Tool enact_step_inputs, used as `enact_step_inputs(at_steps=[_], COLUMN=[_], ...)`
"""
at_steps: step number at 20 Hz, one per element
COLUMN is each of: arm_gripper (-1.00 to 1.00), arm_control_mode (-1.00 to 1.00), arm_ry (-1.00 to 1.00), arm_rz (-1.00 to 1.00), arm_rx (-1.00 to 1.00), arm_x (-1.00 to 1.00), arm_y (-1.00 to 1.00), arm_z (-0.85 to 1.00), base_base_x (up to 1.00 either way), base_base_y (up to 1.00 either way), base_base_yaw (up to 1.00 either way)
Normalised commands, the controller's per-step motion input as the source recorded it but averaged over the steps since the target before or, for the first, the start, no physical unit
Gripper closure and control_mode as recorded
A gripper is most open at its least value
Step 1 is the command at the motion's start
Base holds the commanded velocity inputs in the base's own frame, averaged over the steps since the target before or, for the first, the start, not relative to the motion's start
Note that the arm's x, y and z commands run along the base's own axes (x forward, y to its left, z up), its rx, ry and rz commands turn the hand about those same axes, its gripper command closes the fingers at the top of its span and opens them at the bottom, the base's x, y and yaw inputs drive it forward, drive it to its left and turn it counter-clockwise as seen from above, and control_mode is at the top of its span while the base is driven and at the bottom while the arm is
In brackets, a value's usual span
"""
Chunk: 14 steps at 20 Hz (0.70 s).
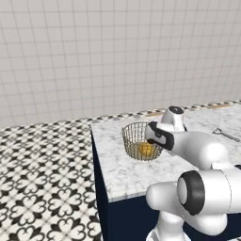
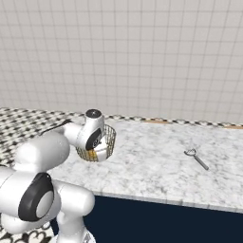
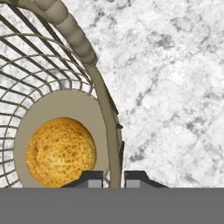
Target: Open the cabinet, pick up the bread from the cabinet and place it in the basket. Then move the basket to the dining counter.
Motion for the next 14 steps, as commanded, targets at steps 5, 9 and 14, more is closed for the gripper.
enact_step_inputs(at_steps=[5, 9, 14], arm_gripper=[1.0, -1.0, -1.0], arm_control_mode=[-1.0, -1.0, -1.0], arm_ry=[0.04, 0.03, 0.0], arm_rz=[0.0, 0.0, 0.0], arm_rx=[0.0, 0.0, 0.0], arm_x=[0.22, 0.04, 0.0], arm_y=[0.0, 0.0, 0.0], arm_z=[-0.46, -0.24, 0.0], base_base_x=[0.0, 0.0, 0.0], base_base_y=[0.0, 0.0, 0.0], base_base_yaw=[0.0, 0.0, 0.0])
